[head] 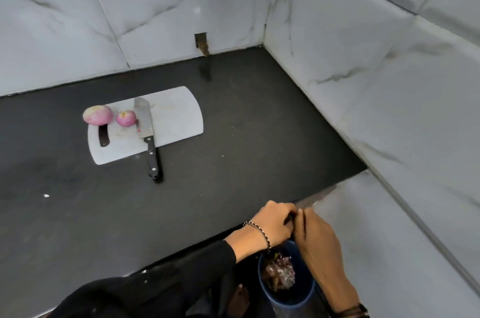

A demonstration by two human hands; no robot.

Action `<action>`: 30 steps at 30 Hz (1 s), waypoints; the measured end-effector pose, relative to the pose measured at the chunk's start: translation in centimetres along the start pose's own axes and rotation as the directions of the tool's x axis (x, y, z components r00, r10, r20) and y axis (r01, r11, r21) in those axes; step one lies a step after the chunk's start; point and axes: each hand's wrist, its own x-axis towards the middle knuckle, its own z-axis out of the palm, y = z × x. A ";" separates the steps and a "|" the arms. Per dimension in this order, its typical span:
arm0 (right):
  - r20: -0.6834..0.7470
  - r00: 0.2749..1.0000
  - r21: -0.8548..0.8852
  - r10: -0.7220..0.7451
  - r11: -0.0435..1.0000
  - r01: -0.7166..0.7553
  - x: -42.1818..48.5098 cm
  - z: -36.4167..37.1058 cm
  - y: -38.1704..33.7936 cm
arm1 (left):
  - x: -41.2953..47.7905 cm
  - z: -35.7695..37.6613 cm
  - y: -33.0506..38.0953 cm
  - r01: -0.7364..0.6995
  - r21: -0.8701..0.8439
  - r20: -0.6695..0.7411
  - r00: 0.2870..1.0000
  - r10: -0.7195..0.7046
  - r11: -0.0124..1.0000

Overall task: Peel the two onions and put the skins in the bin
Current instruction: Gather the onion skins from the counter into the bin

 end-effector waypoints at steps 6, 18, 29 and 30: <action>0.094 0.985 0.000 0.144 0.989 -0.145 -2.3 2.5 6.6 | 1.3 3.9 0.6 -0.134 0.279 0.164 0.982 0.090 0.951; 0.175 0.968 -0.078 0.180 0.983 -0.168 -1.9 0.8 5.3 | 0.7 3.2 0.5 -0.081 0.189 0.134 0.989 0.056 0.979; 0.035 0.971 0.116 -0.235 0.966 0.230 3.8 -5.0 -7.9 | -3.6 -9.9 0.5 -0.046 0.148 -0.243 0.967 0.082 0.988; 0.048 0.964 0.133 -0.260 0.959 0.252 4.6 -4.9 -9.2 | -3.9 -11.0 -0.1 -0.029 0.138 -0.285 0.956 0.067 0.990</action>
